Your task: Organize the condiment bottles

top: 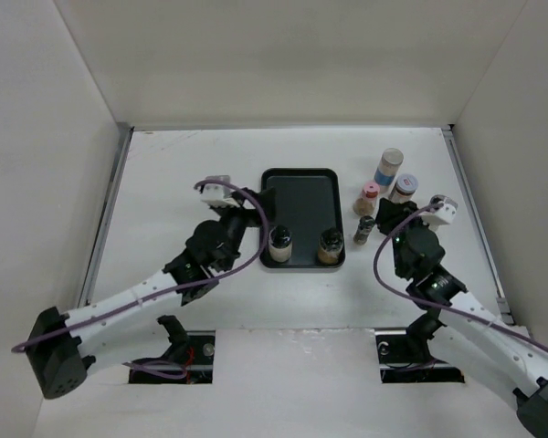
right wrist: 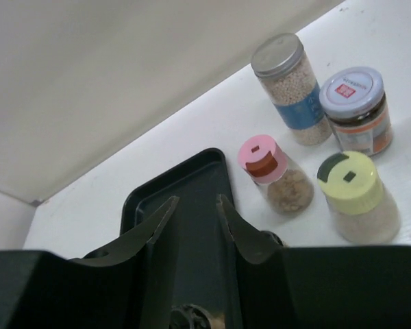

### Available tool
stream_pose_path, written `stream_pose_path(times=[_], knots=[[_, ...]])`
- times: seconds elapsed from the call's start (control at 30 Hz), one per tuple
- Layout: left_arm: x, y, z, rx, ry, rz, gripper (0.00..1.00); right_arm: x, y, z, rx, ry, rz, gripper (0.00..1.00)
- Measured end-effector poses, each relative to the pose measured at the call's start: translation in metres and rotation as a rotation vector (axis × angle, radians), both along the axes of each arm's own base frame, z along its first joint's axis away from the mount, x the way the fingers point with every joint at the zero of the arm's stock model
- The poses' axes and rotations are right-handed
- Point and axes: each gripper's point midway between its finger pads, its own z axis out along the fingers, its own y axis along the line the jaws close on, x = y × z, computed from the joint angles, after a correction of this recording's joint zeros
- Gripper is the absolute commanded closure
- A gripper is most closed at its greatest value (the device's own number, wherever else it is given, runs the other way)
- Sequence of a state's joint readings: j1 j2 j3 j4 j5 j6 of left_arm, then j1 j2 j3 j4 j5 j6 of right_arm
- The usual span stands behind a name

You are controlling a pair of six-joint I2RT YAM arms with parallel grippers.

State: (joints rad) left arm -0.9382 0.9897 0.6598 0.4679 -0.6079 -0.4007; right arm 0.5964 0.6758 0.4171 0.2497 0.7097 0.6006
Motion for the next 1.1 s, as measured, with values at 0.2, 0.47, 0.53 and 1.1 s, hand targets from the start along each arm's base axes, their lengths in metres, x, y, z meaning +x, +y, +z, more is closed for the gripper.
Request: stream_pose_path(times=[0.2,0.47,0.53,1.1], knots=[[0.013,0.086,-0.085,-0.005,0.154,0.221,0.24,0.024,-0.033,0.015,-0.111,0.091,-0.111,0.23],[0.008,0.138,-0.181,0.020,0.351,0.343,0.10,0.080,-0.074,0.012,-0.238,0.271,-0.205,0.00],[0.006,0.138,-0.187,0.004,0.354,0.337,0.07,0.102,-0.073,0.007,-0.271,0.322,-0.186,0.00],[0.005,0.120,-0.194,-0.073,0.350,0.263,0.05,0.198,-0.073,-0.061,-0.396,0.581,-0.083,0.00]])
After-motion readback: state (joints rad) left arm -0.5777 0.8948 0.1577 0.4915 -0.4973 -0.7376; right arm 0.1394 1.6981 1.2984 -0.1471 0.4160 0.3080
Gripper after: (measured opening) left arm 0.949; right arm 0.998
